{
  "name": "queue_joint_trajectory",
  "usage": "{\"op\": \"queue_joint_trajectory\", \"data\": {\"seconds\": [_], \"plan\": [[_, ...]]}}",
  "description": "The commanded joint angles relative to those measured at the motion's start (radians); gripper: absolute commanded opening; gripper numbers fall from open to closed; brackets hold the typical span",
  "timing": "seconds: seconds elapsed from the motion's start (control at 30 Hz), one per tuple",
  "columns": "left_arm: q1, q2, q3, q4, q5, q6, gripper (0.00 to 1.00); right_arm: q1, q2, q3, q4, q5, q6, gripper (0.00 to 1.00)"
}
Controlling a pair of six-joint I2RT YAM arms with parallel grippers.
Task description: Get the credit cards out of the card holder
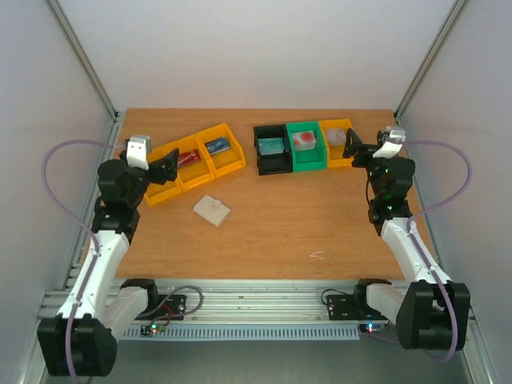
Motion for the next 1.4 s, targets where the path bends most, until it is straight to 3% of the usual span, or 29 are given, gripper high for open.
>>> {"op": "queue_joint_trajectory", "data": {"seconds": [0.0,0.2,0.23,0.5,0.77,1.07,1.37], "plan": [[0.004,-0.059,0.018,-0.299,0.119,-0.224,0.99,0.014,-0.002,0.179,-0.388,-0.204,0.066,0.99],[-0.008,-0.039,-0.013,-0.382,0.139,-0.604,0.92,0.196,0.048,0.335,-0.743,-0.175,0.015,0.98],[-0.050,-0.026,-0.018,-0.403,0.127,-0.653,0.91,0.239,0.065,0.352,-0.777,-0.154,-0.002,0.98],[-0.214,0.120,-0.082,-0.387,0.010,-0.784,0.86,0.553,0.220,0.475,-0.915,-0.104,0.026,0.98],[-0.247,0.289,-0.194,-0.262,-0.026,-0.908,0.83,0.734,0.481,0.592,-0.949,-0.104,0.091,0.95],[-0.242,0.372,-0.229,-0.148,-0.067,-0.942,0.80,0.814,0.782,0.763,-0.958,-0.199,0.165,0.89],[-0.235,0.421,-0.245,-0.019,-0.040,-0.956,0.68,0.814,1.023,0.982,-1.091,-0.272,0.162,0.68]]}}
